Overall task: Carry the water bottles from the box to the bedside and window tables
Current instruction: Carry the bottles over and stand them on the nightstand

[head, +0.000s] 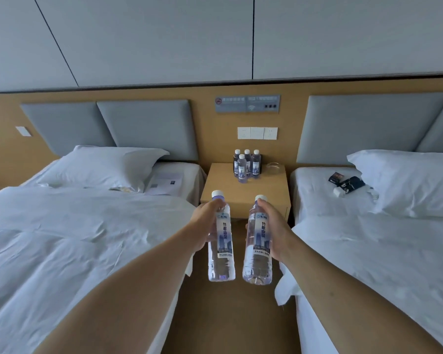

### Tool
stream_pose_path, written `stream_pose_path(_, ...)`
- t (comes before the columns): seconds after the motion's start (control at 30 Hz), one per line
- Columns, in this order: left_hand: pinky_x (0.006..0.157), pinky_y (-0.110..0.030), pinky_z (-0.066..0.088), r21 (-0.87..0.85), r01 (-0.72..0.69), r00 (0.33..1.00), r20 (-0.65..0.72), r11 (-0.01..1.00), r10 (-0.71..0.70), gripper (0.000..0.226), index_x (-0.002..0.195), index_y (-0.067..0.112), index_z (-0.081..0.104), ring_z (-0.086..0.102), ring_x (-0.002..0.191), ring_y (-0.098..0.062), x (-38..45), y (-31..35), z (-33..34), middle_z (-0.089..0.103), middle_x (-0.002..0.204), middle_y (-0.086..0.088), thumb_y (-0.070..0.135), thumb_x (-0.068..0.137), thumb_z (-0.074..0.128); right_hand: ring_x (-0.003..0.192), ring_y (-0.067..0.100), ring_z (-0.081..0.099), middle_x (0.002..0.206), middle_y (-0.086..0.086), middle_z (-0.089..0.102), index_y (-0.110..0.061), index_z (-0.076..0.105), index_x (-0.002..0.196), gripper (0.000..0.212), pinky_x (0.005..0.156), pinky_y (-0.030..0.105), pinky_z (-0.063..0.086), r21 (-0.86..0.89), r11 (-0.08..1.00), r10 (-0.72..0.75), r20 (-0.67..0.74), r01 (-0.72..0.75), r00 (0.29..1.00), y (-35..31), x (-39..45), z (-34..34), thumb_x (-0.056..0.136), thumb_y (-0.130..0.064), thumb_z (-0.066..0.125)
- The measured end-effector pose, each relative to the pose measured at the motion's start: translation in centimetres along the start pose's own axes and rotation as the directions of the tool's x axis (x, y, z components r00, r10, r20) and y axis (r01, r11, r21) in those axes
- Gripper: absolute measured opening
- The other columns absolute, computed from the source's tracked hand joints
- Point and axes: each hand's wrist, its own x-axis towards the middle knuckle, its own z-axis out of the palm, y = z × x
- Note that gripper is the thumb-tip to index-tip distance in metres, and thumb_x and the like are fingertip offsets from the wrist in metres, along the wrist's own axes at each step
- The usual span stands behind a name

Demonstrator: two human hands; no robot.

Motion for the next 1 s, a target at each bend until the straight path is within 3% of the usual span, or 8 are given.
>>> stream_pose_path(0.13,0.071,-0.036,0.058,0.024,0.042,0.998,0.039,0.999,-0.042,0.049,0.120,0.016,0.058,0.067,0.075,-0.026,6.0,2.4,2.6,0.069,0.094,-0.015,0.052,0.088,0.066,0.065,0.023,0.065,0.074,0.009,0.067,-0.015,0.066,0.097,0.050,0.075,0.038,0.056,-0.006,1.000,0.011,-0.035,-0.011,0.999,-3.2,5.1,-0.7,0.082,-0.063,0.065)
stream_pose_path(0.27,0.095,-0.051,0.055,0.122,-0.026,0.996,0.084,0.992,0.016,0.068,0.124,0.025,0.058,0.067,0.107,-0.032,12.7,5.0,4.7,0.067,0.116,-0.012,0.074,0.077,0.069,0.064,0.026,0.061,0.076,0.010,0.064,-0.015,0.064,0.098,0.042,0.077,0.040,0.054,-0.007,1.000,-0.003,-0.082,0.002,0.997,-7.1,11.2,-1.2,0.083,-0.054,0.067)
stream_pose_path(0.4,0.067,-0.039,0.060,0.134,-0.043,0.984,0.179,0.990,0.018,0.093,0.130,0.028,0.054,0.067,0.102,-0.028,19.1,8.1,5.7,0.066,0.117,-0.008,0.081,0.057,0.073,0.086,0.030,0.071,0.094,0.012,0.074,-0.018,0.068,0.108,0.057,0.091,0.045,0.056,-0.063,0.998,-0.016,-0.169,0.005,0.986,-10.8,17.9,-0.7,0.088,-0.070,0.058)
stream_pose_path(0.5,0.076,-0.048,0.062,0.139,0.002,0.978,0.209,0.990,-0.032,0.082,0.129,0.028,0.054,0.069,0.104,-0.034,24.6,9.9,6.2,0.067,0.120,-0.010,0.069,0.065,0.083,0.078,0.027,0.074,0.088,0.008,0.077,-0.021,0.069,0.108,0.052,0.079,0.040,0.059,-0.125,0.992,-0.039,-0.193,0.015,0.980,-13.3,22.6,0.0,0.085,-0.067,0.064)
stream_pose_path(0.67,0.090,-0.052,0.060,0.176,-0.093,0.973,0.226,0.980,0.052,0.053,0.116,0.021,0.063,0.073,0.098,-0.030,31.9,12.9,6.9,0.074,0.108,-0.011,0.051,0.078,0.083,0.077,0.018,0.076,0.089,-0.003,0.076,-0.031,0.066,0.100,0.034,0.062,0.032,0.058,-0.271,0.952,-0.216,-0.256,0.145,0.942,-16.4,29.0,0.7,0.085,-0.062,0.066)
stream_pose_path(0.73,0.095,-0.051,0.058,0.185,-0.104,0.971,0.230,0.977,0.059,0.040,0.111,0.023,0.067,0.075,0.093,-0.022,34.6,13.8,7.3,0.077,0.102,-0.005,0.042,0.080,0.084,0.085,0.015,0.073,0.096,-0.005,0.075,-0.035,0.064,0.098,0.029,0.067,0.032,0.056,-0.353,0.919,-0.269,-0.242,0.174,0.932,-17.2,31.3,0.6,0.085,-0.061,0.068)
stream_pose_path(0.87,0.093,-0.047,0.057,0.193,-0.066,0.982,0.184,0.979,0.030,0.029,0.101,0.024,0.067,0.073,0.095,-0.023,39.5,14.7,7.9,0.077,0.102,-0.007,0.031,0.080,0.086,0.094,0.009,0.069,0.101,-0.011,0.073,-0.037,0.066,0.103,0.024,0.075,0.029,0.054,-0.515,0.826,-0.364,-0.178,0.228,0.914,-18.8,35.7,0.2,0.086,-0.054,0.070)
stream_pose_path(1.0,0.079,-0.036,0.051,0.278,-0.052,0.991,0.129,0.959,0.017,0.030,0.096,0.022,0.059,0.067,0.093,-0.026,44.7,14.5,8.7,0.074,0.101,-0.008,0.029,0.081,0.084,0.087,0.001,0.061,0.092,-0.018,0.067,-0.041,0.059,0.090,0.019,0.064,0.026,0.045,-0.712,0.674,-0.383,-0.109,0.197,0.917,-20.3,41.2,-1.2,0.084,-0.048,0.076)
